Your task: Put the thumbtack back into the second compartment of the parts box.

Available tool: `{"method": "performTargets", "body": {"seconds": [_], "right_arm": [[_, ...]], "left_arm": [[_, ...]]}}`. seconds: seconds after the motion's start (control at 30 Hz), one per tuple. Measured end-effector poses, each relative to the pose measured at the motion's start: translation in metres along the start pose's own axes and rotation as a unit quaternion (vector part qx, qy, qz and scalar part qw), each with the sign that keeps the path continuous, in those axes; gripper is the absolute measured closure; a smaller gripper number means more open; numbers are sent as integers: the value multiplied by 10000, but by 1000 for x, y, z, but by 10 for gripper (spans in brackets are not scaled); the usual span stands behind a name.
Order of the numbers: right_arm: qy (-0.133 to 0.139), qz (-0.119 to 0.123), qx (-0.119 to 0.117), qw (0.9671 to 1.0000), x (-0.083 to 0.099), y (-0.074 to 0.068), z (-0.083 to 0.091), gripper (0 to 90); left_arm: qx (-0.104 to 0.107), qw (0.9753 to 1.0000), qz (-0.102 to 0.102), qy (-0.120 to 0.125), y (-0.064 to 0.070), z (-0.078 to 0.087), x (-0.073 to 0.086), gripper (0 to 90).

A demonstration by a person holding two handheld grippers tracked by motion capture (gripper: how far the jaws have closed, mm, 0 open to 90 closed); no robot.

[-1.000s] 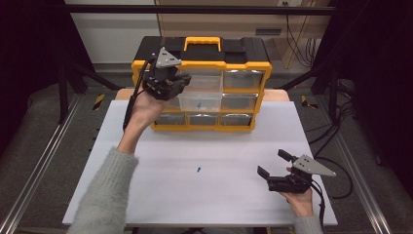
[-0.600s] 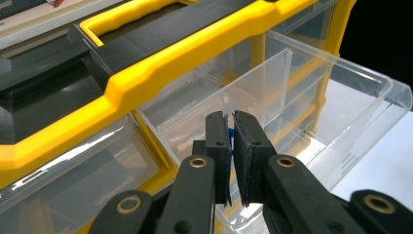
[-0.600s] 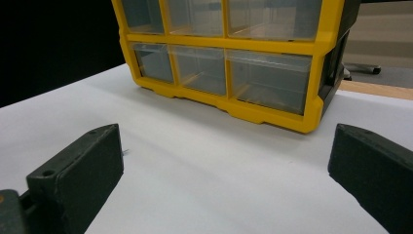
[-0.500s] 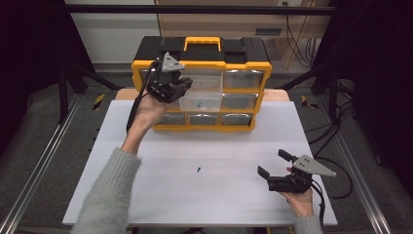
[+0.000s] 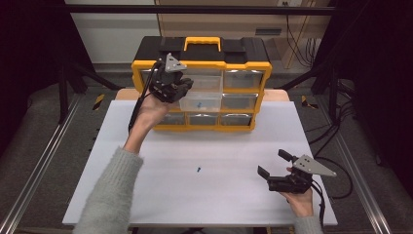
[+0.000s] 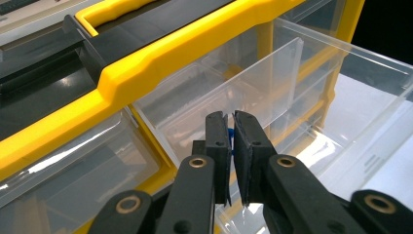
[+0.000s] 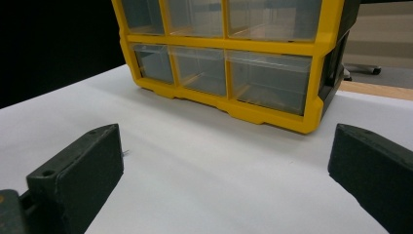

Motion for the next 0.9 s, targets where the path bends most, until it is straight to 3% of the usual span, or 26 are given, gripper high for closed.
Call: {"method": "performTargets", "body": {"seconds": [0.03, 0.2, 0.43, 0.53, 0.57, 0.6, 0.67, 0.7, 0.9], "right_arm": [[1, 82, 34, 10000, 0, 2, 0, 3], [-20, 30, 16, 10000, 0, 1, 1, 3], [-23, 64, 29, 10000, 1, 1, 0, 3], [-12, 31, 21, 10000, 0, 1, 0, 3], [52, 204, 27, 9998, 1, 3, -1, 3], [48, 216, 27, 9998, 1, 3, -1, 3], [38, 170, 27, 9998, 1, 3, 0, 3], [-18, 27, 33, 10000, 0, 1, 0, 3], [-14, 36, 20, 10000, 0, 1, 1, 3]], "left_arm": [[3, 10000, -10, -22, 0, 0, 0, 839], [-12, 10000, -2, 4, -1, 0, -1, 820], [34, 9998, -43, 214, 1, 6, -4, 732], [87, 9995, -13, 309, 2, 11, -6, 684], [96, 9994, -28, 326, 2, 13, -6, 665], [117, 9993, -2, 369, 3, 14, -7, 646], [151, 9990, -18, 423, 4, 19, -8, 616], [163, 9988, -13, 458, 5, 21, -8, 597], [186, 9979, -50, 618, 10, 34, -10, 461]]}}
Point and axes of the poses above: each handheld gripper's, and its own axes: z roughly backward along the jaws, x roughly out of its underside, y roughly to its right, the point moved 6 cm from there along -z, roughly forward along the jaws, and after that the axes turned 12 degrees about x, right-handed, at the moved point
